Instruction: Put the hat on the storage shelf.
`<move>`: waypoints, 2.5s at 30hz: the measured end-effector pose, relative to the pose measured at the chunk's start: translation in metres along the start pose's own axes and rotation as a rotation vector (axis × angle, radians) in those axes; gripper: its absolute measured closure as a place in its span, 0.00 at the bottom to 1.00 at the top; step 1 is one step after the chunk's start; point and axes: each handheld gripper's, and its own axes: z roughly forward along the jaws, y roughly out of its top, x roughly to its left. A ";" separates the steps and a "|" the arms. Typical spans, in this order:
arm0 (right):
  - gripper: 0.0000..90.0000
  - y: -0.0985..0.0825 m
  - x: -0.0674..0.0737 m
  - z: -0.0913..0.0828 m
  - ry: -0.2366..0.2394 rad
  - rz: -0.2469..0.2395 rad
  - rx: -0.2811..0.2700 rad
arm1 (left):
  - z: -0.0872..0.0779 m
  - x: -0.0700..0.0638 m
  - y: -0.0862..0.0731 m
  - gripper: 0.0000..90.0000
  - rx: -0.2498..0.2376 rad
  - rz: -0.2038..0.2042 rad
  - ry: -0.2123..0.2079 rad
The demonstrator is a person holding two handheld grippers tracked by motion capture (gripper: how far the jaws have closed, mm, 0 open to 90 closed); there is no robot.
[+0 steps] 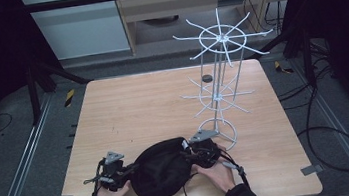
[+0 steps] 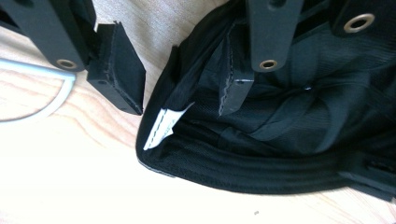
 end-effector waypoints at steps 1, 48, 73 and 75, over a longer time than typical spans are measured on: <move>0.61 0.000 -0.001 0.002 -0.001 0.003 0.014 | -0.001 -0.001 0.001 0.90 -0.014 0.009 0.006; 0.76 0.013 0.018 -0.042 0.015 -0.128 -0.152 | -0.014 0.007 0.024 0.93 -0.281 0.094 0.005; 0.92 0.012 -0.002 -0.024 -0.070 -0.058 -0.048 | -0.018 -0.011 0.018 0.84 -0.308 0.223 -0.046; 0.92 0.013 -0.001 -0.028 -0.089 -0.054 -0.074 | -0.016 -0.011 0.015 0.78 -0.273 0.202 -0.053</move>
